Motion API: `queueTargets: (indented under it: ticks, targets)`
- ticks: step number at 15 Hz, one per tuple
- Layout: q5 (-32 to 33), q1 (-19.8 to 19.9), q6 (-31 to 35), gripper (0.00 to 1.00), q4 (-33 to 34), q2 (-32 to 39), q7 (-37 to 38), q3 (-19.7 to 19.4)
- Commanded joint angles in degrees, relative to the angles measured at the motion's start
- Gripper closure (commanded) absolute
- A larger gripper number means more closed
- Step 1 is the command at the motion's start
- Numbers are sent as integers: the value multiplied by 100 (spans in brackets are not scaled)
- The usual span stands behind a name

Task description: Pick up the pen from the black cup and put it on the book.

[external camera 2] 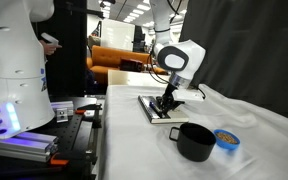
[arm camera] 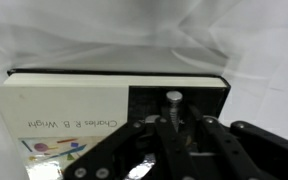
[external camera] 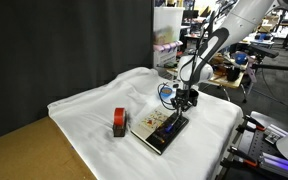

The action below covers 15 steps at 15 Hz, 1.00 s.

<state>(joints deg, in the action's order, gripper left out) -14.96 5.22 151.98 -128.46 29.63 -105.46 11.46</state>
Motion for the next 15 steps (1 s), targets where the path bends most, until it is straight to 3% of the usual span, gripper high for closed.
queueTargets:
  ticks: [1,9,10,11,15]
  targets:
    - [137,131,4,76,6,16,100,119]
    - [137,131,4,76,6,16,101,119]
    - [137,131,4,51,6,16,101,119]
    - [129,144,-1,50,9,14,90,125]
    - [104,178,-43,24,44,27,79,139]
